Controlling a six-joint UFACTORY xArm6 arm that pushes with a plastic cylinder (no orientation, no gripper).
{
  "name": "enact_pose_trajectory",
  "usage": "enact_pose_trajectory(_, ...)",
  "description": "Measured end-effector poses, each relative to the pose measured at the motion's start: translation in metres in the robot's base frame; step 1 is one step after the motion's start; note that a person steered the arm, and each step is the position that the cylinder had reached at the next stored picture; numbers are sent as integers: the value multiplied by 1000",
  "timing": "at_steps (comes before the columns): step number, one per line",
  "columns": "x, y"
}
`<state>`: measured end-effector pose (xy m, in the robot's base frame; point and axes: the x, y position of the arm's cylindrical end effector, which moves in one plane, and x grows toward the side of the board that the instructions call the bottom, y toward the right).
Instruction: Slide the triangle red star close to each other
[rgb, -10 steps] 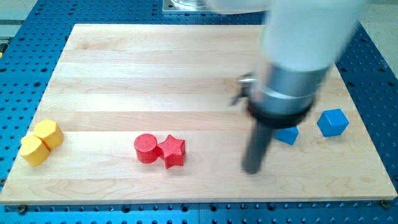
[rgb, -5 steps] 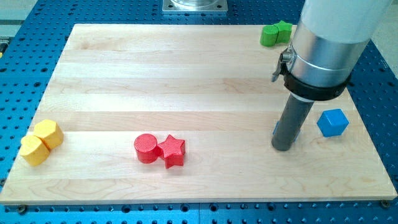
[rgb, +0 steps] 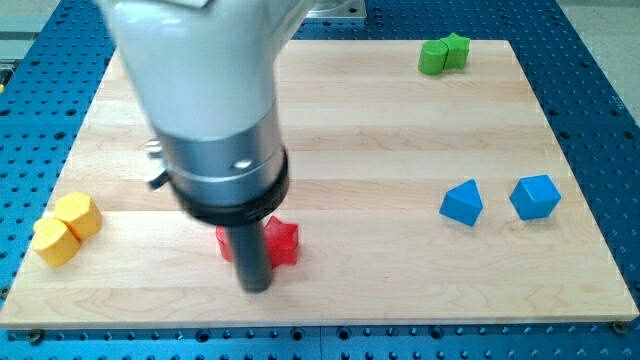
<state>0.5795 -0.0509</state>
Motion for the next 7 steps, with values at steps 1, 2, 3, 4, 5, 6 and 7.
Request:
enact_pose_trajectory(1, -28, 45)
enact_pose_trajectory(2, -18, -13)
enact_pose_trajectory(3, -26, -35)
enact_pose_trajectory(4, -47, 7)
enact_pose_trajectory(5, -59, 50)
enact_pose_trajectory(6, -81, 49)
enact_pose_trajectory(7, -110, 37)
